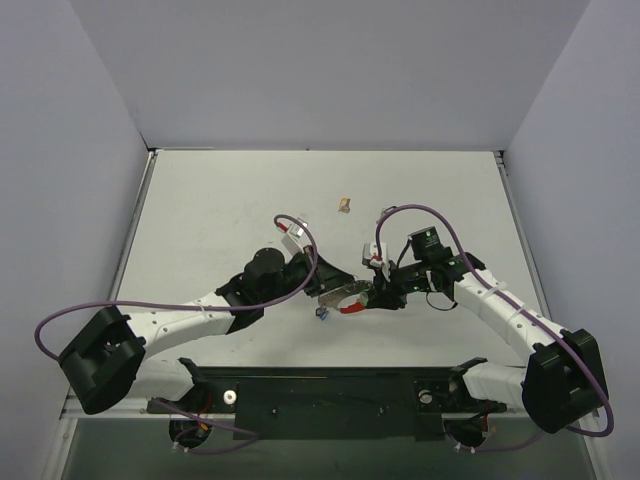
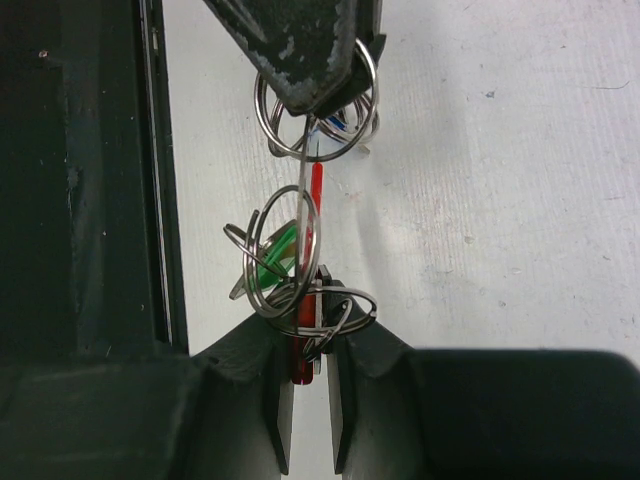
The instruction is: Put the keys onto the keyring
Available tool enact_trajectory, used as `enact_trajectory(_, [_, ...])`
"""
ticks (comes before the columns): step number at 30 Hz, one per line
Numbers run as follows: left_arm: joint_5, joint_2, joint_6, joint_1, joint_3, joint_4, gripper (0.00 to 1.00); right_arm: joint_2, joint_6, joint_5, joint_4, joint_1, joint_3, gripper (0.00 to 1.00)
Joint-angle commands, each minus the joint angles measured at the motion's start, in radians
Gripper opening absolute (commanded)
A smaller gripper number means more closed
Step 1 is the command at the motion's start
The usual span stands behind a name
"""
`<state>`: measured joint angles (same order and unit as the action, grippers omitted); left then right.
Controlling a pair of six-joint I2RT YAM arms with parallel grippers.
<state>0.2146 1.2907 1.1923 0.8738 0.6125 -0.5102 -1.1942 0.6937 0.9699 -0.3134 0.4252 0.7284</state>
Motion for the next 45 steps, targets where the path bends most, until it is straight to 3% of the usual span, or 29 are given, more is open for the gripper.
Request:
enact_trajectory(1, [0.012, -0.004, -0.037, -0.006, 0.055, -0.001, 0.0, 0.005, 0.021, 0.056, 0.004, -0.002, 0.026, 0.0])
enact_trajectory(7, [0.005, -0.039, -0.138, -0.004, 0.087, 0.053, 0.0, 0.008, 0.021, 0.056, 0.004, -0.002, 0.025, 0.0])
enact_trajectory(15, [-0.021, -0.094, -0.433, 0.048, 0.159, 0.136, 0.0, 0.027, 0.013, 0.058, 0.008, -0.006, 0.025, 0.0])
enact_trajectory(21, [-0.044, -0.111, -0.684, 0.114, 0.191, 0.164, 0.0, 0.071, 0.038, 0.107, -0.059, -0.037, 0.055, 0.19])
enact_trajectory(29, [-0.089, -0.165, -0.986, 0.146, 0.237, 0.274, 0.0, 0.117, 0.257, 0.167, -0.441, -0.1, 0.192, 0.46])
enact_trajectory(37, [-0.107, -0.169, -1.028, 0.142, 0.225, 0.248, 0.0, 0.123, 0.279, 0.141, -0.495, -0.1, 0.203, 0.57])
enact_trajectory(45, [-0.058, -0.172, -1.083, 0.14, 0.222, 0.249, 0.0, 0.124, 0.306, 0.119, -0.647, -0.1, 0.345, 0.62])
